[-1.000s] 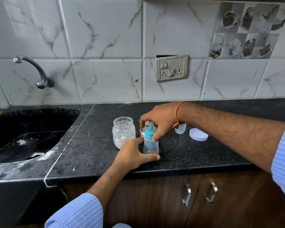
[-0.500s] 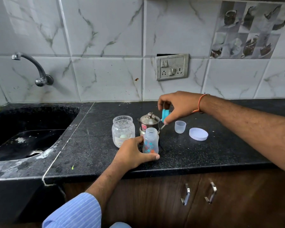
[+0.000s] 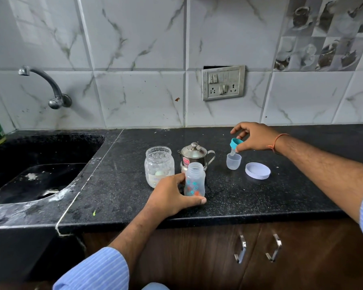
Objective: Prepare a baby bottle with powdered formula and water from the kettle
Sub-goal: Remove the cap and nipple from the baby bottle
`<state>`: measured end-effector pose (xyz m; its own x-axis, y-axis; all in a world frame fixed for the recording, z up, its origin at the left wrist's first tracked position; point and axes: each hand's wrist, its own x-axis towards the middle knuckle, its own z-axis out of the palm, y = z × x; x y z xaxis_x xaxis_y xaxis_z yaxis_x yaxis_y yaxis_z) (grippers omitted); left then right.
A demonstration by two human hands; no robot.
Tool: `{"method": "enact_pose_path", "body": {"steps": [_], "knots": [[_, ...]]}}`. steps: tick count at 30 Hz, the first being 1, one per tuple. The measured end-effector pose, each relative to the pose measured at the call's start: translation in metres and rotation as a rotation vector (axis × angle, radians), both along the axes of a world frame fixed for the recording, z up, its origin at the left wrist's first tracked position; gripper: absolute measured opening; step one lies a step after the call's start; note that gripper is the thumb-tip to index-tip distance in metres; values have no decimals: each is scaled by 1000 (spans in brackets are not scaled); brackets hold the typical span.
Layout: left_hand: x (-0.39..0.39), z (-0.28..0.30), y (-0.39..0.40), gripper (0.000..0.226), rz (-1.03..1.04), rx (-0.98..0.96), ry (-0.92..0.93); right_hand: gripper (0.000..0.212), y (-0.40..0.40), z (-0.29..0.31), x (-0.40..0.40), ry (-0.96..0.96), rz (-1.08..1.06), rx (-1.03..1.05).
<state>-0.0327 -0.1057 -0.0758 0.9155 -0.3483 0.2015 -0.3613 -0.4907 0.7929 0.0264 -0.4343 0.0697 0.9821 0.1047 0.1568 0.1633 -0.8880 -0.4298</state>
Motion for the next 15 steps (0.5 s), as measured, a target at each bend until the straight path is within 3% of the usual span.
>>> {"method": "enact_pose_path", "body": {"steps": [15], "knots": [[-2,1,0,70,-1,-16,3,48,1,-27,14,102,6,-198]]}}
